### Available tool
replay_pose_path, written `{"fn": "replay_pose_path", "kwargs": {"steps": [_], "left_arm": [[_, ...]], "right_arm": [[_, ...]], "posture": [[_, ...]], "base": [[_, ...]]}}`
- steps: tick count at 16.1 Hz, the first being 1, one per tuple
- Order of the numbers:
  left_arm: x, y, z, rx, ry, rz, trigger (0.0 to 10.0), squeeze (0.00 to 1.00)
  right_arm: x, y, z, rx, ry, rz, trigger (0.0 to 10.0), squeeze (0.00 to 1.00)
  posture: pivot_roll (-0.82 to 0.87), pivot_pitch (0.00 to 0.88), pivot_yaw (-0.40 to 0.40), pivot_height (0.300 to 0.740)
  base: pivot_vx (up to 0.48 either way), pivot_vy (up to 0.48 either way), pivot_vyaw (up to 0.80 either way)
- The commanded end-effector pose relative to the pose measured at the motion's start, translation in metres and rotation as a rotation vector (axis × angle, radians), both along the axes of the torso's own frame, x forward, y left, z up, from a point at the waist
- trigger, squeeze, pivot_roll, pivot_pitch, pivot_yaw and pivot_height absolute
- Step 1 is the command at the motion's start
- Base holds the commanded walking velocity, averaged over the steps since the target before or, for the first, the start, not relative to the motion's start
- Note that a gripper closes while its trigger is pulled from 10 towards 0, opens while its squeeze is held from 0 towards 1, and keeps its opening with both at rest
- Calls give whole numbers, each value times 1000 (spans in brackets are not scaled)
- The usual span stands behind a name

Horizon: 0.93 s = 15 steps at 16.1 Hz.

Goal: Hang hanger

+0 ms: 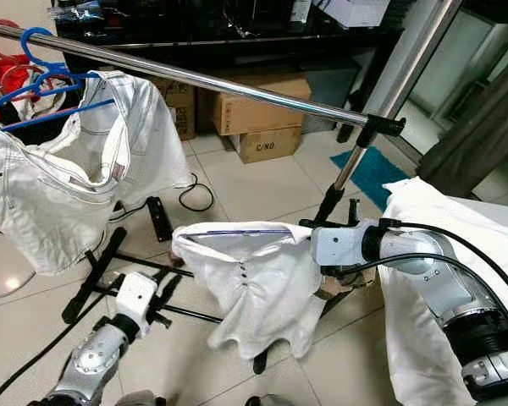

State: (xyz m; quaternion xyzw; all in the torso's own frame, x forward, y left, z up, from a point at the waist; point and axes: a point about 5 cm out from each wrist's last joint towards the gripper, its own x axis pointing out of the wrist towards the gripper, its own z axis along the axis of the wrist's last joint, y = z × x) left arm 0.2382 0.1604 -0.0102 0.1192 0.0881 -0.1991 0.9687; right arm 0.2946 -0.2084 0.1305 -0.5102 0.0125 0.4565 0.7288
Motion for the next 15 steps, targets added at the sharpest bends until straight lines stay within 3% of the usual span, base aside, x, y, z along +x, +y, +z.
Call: {"fn": "replay_pose_path", "kwargs": {"steps": [1, 5, 6, 10, 11, 12, 13, 15], "left_arm": [[3, -4, 3, 14, -26, -14, 10000, 0], [4, -1, 4, 14, -31, 14, 10000, 0], [5, 0, 5, 16, -41, 9, 10000, 1000], [13, -1, 11, 35, -59, -21, 10000, 1000], [15, -1, 11, 41, -57, -14, 10000, 565], [15, -1, 11, 41, -57, -14, 10000, 565], [16, -2, 11, 45, -53, -18, 10000, 0], [18, -2, 12, 51, -59, -15, 10000, 0]], "right_arm": [[-2, -16, -1, -48, -15, -34, 0, 0], [-7, -16, -2, -3, -1, -14, 0, 0], [-8, -12, -1, 13, -1, 4, 0, 0], [-10, -1, -1, 33, -9, 51, 0, 0], [-11, 2, 0, 41, -9, 64, 0, 0], [-11, 2, 0, 41, -9, 64, 0, 0], [-11, 5, 3, 49, -11, 76, 0, 0], [-13, 7, 4, 57, -8, 88, 0, 0]], "posture": [[92, 51, -108, 740], [91, 49, -104, 740], [91, 48, -103, 740], [94, 45, -102, 740], [94, 45, -102, 740], [94, 45, -102, 740], [90, 43, -104, 740], [87, 44, -105, 740]], "base": [[0, 0, 0], [0, 0, 0], [0, 0, 0], [0, 0, 0], [0, 0, 0], [0, 0, 0], [0, 0, 0], [0, 0, 0]]}}
